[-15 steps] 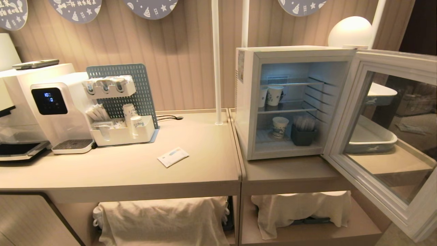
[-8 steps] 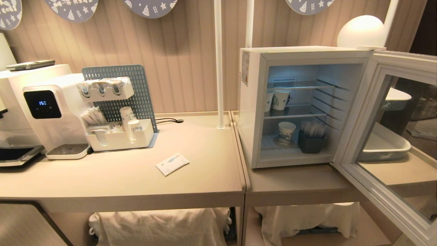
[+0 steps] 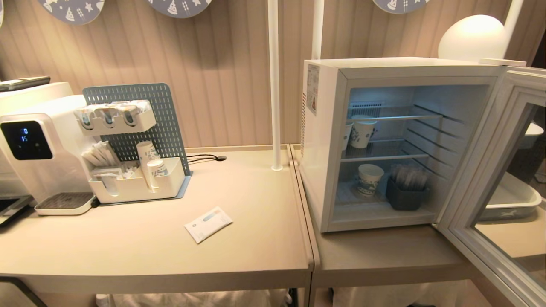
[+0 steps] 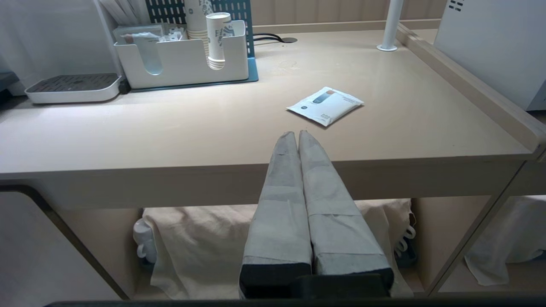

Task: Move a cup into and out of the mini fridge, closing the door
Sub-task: Put the yoghurt in the freezer

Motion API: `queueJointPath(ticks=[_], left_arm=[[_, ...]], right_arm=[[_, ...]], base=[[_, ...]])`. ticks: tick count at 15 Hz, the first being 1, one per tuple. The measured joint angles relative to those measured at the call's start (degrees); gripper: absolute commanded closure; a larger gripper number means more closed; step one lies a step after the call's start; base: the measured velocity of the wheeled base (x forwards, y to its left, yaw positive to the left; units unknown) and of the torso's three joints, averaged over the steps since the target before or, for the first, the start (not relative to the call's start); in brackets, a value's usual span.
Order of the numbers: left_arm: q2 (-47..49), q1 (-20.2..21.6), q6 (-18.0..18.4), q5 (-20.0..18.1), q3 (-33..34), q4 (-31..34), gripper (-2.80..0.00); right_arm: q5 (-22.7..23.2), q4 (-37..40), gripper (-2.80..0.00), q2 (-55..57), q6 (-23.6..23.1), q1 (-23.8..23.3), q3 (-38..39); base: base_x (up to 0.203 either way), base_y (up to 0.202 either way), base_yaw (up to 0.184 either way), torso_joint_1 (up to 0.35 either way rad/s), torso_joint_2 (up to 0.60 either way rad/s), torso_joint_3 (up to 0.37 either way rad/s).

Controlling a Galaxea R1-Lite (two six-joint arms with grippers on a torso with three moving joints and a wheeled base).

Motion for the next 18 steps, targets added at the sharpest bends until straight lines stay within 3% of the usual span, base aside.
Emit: queueJointPath(ticks=[2,5,8,11,14,18], left_arm=[[0.0,0.05,-0.03,0.0,0.0,0.0,0.0],[0.0,0.0,-0.55,0.0,0.0,0.06,0.0],[0.0,0.02,-0.57,-0.04,0.0,0.06,0.0],[0.0,0.0,-0.66,-0.04,0.0,0.05,0.0],[0.0,0.01,-0.79,0.01,0.0,0.05,0.0],[0.0,-0.02,-0.79,0.02,0.0,0.04,0.0]], right_arm=[[-0.01,0.76,0.0,0.43,0.72,0.0,-3.86],[-0.04,4.03,0.0,7.24,4.35,0.0,-16.65],[0.17,8.64,0.0,26.08,5.77,0.0,-30.55],[0.31,9.6,0.0,50.22,4.34,0.11,-42.19],[0.15,2.67,0.0,72.4,2.94,0.22,-49.73],[-3.34,-17.65,0.0,95.49,2.57,0.39,-54.14]], base=[[0.0,0.0,0.0,0.0,0.0,0.0],[0.0,0.0,0.0,0.0,0.0,0.0],[0.0,0.0,0.0,0.0,0.0,0.0],[0.0,0.0,0.0,0.0,0.0,0.0],[0.0,0.0,0.0,0.0,0.0,0.0],[0.0,0.0,0.0,0.0,0.0,0.0]])
